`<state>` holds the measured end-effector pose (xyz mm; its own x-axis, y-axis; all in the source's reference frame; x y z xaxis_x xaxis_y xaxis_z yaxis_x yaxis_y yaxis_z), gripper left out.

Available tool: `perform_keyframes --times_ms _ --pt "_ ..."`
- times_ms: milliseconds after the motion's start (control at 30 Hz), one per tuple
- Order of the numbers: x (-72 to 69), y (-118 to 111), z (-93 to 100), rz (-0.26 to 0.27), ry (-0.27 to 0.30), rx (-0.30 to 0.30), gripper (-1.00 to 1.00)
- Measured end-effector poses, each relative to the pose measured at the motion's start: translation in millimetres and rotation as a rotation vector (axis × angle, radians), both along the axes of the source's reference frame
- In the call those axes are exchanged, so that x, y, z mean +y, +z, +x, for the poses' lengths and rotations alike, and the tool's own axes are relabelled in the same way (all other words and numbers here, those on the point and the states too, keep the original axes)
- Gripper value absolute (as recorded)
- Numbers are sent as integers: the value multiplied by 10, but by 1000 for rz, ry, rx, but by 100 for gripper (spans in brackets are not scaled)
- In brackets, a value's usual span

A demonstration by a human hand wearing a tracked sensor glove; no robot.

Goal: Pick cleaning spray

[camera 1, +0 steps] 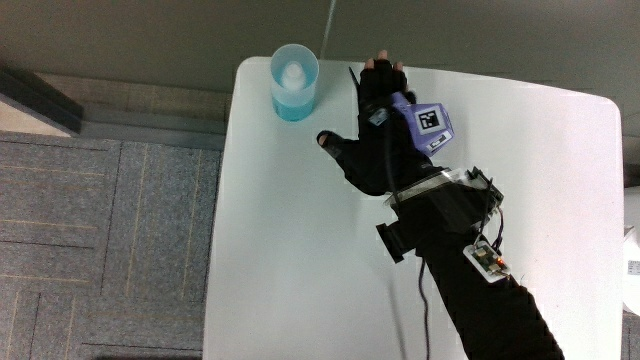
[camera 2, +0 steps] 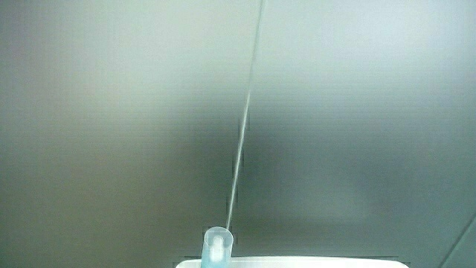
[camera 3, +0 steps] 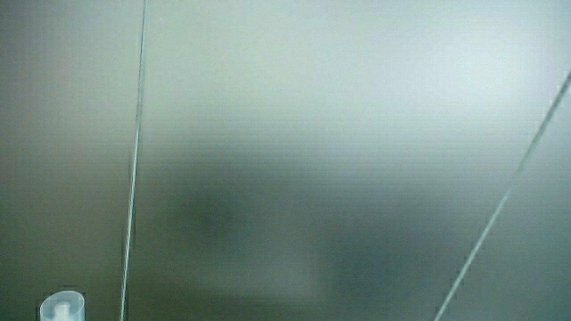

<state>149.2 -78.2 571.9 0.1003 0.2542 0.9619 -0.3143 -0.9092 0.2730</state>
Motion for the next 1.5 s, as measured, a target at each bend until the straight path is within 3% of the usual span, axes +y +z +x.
perform_keyframes --times_ms 167,433,533,667,767,1100,1267,1500 --pt "-15 47 13 1 18 -82 0" --pt "-78 88 -57 -21 23 -144 0" --pt "-104 27 -118 -73 34 -159 0" --pt "-168 -63 -192 -11 11 -194 0" --pt "-163 -117 -206 -4 17 -207 0" --pt "-149 -159 -145 63 96 -164 67" --pt "-142 -191 -141 62 108 -157 100" --pt "-112 -148 -90 53 117 -165 100"
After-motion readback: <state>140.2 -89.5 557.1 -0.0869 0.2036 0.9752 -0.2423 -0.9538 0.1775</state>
